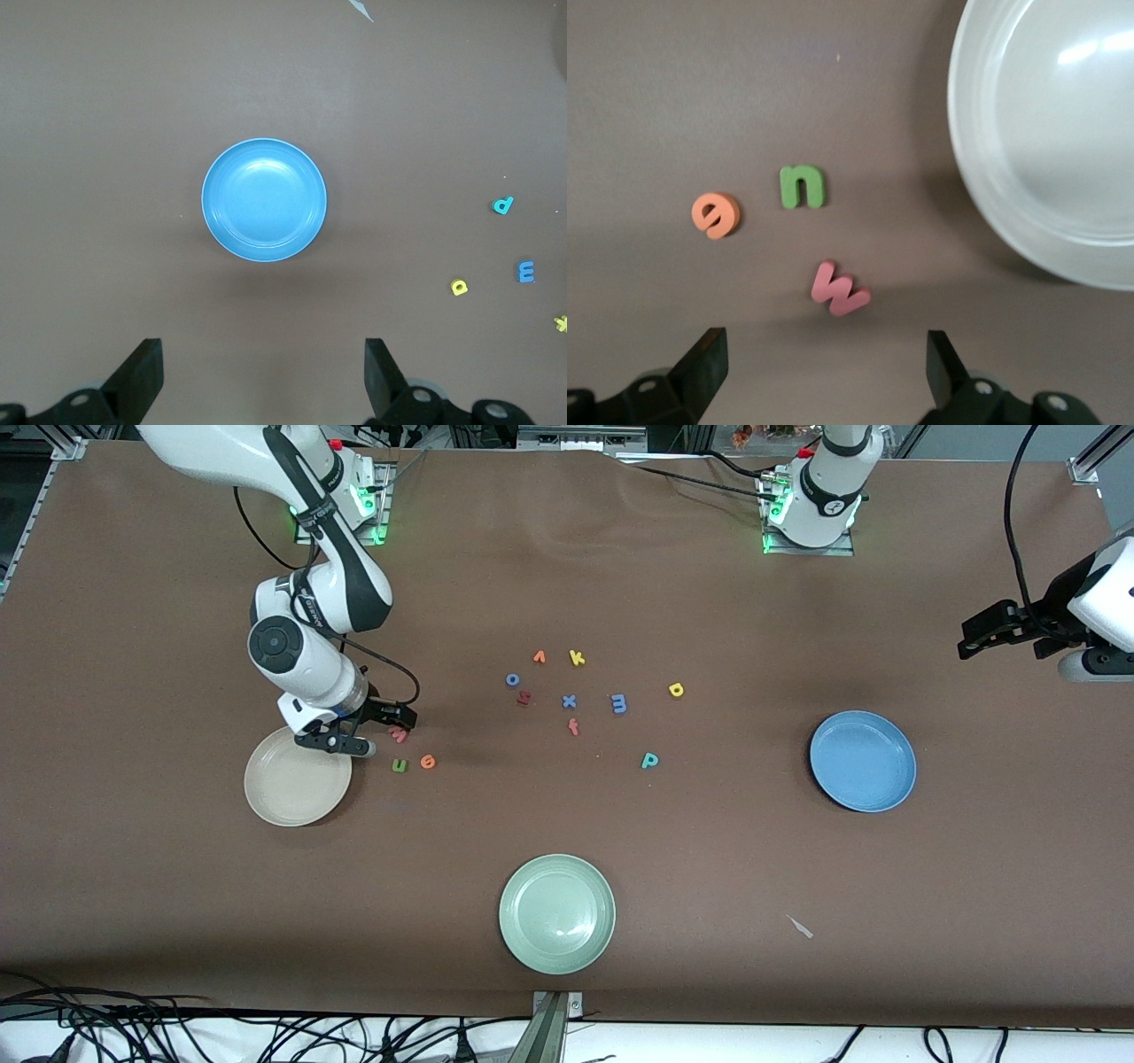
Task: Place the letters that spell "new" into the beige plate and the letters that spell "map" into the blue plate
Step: 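Move the right gripper over the pink letter m beside the white plate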
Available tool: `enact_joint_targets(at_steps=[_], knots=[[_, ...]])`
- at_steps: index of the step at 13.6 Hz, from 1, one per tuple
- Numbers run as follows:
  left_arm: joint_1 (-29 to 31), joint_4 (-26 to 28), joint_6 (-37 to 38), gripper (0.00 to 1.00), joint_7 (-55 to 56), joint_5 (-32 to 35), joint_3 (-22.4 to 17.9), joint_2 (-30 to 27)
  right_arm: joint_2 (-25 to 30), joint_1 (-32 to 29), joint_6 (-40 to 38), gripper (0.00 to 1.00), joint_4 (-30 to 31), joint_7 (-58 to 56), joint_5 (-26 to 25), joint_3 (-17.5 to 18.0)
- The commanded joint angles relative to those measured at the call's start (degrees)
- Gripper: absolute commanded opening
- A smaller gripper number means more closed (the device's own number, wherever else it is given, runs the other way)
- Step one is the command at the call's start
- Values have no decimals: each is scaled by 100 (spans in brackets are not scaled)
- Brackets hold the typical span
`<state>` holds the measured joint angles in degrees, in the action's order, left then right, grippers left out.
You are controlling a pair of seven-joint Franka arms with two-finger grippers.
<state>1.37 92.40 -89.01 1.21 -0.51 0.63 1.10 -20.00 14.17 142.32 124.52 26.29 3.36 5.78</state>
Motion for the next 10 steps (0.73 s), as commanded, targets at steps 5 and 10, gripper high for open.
enact_joint_targets(at_steps=[5, 10], knots=[[38, 103, -37, 100, -86, -80, 16, -92, -365, 156, 480, 99, 99, 272, -195, -51], [-93, -20, -64, 100, 1098, -115, 244, 328, -426, 156, 498, 94, 178, 298, -397, -112]])
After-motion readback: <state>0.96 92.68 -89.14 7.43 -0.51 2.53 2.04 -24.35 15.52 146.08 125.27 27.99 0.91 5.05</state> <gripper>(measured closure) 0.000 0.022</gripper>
